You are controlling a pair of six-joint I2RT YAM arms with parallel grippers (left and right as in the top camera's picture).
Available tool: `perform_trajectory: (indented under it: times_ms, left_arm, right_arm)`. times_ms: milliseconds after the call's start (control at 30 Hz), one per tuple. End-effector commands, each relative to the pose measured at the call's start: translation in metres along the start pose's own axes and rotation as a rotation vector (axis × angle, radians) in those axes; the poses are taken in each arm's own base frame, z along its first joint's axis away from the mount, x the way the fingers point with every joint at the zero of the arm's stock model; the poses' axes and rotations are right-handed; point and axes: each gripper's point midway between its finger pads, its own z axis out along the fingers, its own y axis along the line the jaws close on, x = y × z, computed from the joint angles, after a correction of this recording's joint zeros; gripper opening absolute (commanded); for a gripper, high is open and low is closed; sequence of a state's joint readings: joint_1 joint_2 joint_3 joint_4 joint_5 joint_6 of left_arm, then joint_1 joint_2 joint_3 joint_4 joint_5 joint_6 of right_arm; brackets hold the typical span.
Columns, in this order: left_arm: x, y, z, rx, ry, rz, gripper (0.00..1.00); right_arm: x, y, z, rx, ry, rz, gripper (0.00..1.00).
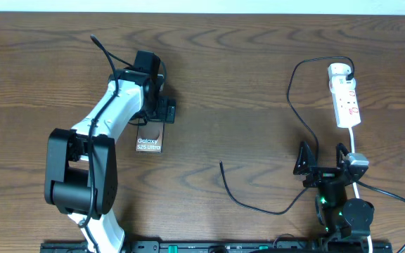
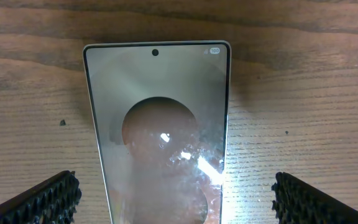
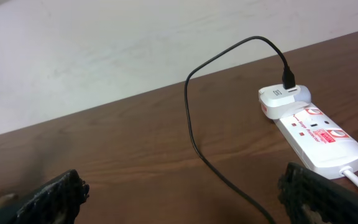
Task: Plug charger to phone and switch on socket
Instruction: 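Lower the left gripper and close it on the phone's long edges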
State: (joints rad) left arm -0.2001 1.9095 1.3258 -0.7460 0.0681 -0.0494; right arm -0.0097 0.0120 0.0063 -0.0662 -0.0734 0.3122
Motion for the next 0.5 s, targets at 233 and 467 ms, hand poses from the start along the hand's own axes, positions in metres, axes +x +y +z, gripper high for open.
perform_trajectory:
  times_ms: [233,467]
  left_arm:
    - [0.0167,0.0074,0.019,-0.034,0.039,-0.009,0.98]
    - [0.0165,0.0085,0.0211,-0.04,0.033,-0.009,0.98]
  right_arm:
    - [0.001,0.0025,-0.0003,-0.009,0.002,0.008,0.99]
    - [0.001,0.0025,-0.0003,-0.009,0.002,0.008,0.99]
